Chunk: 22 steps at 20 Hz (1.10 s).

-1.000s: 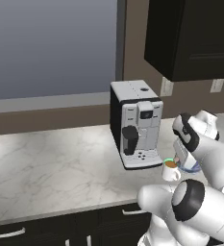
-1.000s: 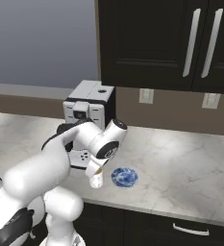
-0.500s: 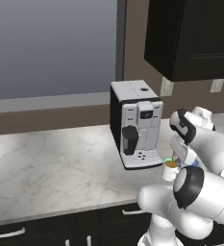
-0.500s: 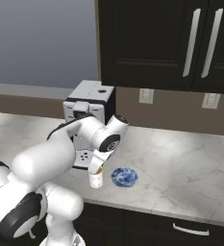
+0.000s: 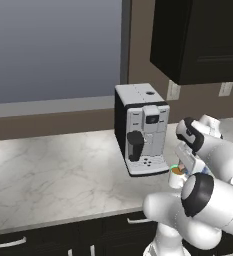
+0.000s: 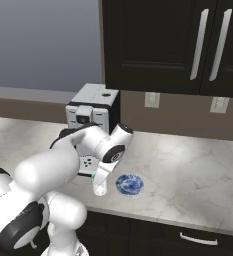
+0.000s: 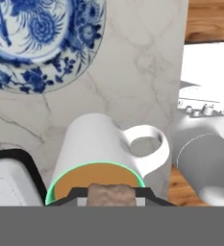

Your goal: Take a sugar cube from the saucer and place it inside the coffee. Then, grab milk from the fridge and place it next to the coffee on the counter to sweeten the coffee.

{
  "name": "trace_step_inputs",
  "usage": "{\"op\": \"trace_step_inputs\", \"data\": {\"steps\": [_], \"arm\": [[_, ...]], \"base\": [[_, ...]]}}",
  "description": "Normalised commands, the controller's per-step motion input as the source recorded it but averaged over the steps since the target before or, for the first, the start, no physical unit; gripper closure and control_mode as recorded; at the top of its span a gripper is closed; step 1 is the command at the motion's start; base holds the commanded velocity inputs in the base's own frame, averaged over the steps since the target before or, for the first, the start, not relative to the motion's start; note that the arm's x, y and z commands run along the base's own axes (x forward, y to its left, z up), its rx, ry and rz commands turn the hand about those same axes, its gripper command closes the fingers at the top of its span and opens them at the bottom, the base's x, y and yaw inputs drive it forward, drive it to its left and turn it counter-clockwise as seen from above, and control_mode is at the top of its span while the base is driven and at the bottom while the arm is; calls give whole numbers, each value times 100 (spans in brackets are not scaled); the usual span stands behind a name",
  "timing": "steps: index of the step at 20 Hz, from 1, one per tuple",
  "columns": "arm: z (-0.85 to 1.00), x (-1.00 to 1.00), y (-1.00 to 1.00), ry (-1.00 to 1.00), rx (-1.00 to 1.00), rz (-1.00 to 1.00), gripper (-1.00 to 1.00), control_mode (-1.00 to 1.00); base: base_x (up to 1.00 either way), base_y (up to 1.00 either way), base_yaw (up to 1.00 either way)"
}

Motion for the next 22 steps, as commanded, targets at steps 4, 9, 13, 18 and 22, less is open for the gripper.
{"op": "trace_step_inputs", "data": {"steps": [4,9,13,18,22], "arm": [[-3,0,2,0,0,0,100,-100],[0,3,0,0,0,0,100,-100],[-1,0,9,0,0,0,-100,-100],[0,0,0,0,0,0,-100,-100],[14,0,0,-1,0,0,-100,-100]], "base": [[0,0,0],[0,0,0],[0,0,0],[0,0,0],[0,0,0]]}}
